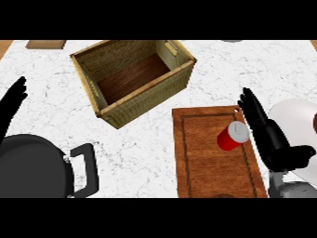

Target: Pick the can from the cutting board and place it in the basket

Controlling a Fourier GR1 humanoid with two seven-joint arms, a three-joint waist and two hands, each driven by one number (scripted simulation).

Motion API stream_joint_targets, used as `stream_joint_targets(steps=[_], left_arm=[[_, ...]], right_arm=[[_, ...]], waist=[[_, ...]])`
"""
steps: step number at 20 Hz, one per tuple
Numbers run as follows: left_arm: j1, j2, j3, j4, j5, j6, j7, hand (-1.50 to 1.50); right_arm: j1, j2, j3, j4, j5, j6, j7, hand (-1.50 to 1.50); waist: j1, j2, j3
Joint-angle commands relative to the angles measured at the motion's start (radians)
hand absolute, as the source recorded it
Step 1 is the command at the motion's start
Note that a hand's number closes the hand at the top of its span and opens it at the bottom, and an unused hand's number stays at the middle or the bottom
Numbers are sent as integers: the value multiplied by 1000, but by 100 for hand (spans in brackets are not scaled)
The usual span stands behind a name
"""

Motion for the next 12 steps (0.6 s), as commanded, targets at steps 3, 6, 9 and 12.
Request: stream_joint_targets(steps=[3, 6, 9, 12], left_arm=[[-48, -38, -11, -78, -56, 19, -64, 0], [-126, -66, -18, -123, -54, 18, -130, 0], [-102, -116, -57, -110, -36, 6, -120, 0], [-102, -97, -48, -133, -48, -10, -126, 0]], right_arm=[[-195, 69, 46, 19, -5, 14, 120, 150], [-342, 95, 71, -7, -49, 63, 204, 150], [-260, 227, 175, -29, -300, -176, 97, 150], [-391, 229, 361, 7, -53, -514, 125, -150]], waist=[[6, -3, -12], [9, -2, -13], [29, 2, -10], [21, -6, -13]])
